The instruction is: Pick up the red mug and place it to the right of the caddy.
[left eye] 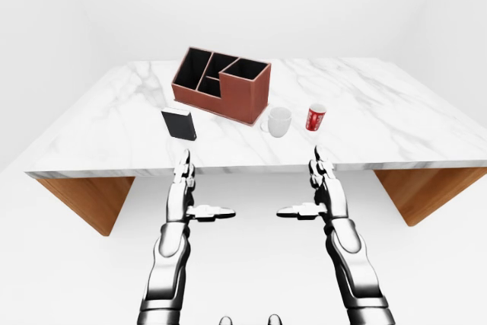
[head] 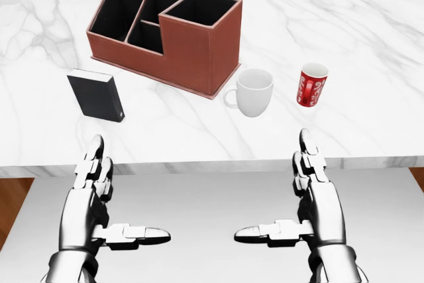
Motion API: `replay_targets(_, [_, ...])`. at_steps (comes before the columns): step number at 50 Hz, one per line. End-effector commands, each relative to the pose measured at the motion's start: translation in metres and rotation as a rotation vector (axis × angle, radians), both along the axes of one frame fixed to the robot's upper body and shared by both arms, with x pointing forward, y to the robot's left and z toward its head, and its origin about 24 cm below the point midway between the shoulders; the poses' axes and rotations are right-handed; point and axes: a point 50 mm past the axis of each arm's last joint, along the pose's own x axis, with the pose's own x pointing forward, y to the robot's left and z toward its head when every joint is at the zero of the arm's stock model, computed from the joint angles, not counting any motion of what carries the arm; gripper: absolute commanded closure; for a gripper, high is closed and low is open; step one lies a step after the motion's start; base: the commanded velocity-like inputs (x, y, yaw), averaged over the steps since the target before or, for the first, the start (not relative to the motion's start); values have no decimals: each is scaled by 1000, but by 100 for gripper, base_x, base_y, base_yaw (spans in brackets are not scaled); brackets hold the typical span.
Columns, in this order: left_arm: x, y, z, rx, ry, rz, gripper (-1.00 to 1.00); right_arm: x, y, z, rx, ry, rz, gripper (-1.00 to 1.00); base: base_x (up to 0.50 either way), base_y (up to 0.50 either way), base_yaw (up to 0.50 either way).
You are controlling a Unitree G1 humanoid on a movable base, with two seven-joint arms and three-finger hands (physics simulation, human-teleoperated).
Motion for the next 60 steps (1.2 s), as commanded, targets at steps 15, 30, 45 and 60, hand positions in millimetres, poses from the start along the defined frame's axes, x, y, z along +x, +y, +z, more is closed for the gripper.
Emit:
replay_targets(15, [-15, 13, 24, -15, -79, 2, -100, -18, -12, 33, -27, -92, 3, -100, 0, 0, 0])
replay_targets(30, [-38, 24, 59, -21, -186, 26, -100, -36, -18, 68, 3, -244, -21, -100, 0, 0, 0])
replay_targets(45, [-52, 28, 79, -15, -270, 37, -100, -51, -23, 92, -2, -354, -36, -100, 0, 0, 0])
replay_targets(60, [-52, 28, 80, -21, -279, 42, -100, -51, -25, 93, -12, -357, -52, -100, 3, 0, 0])
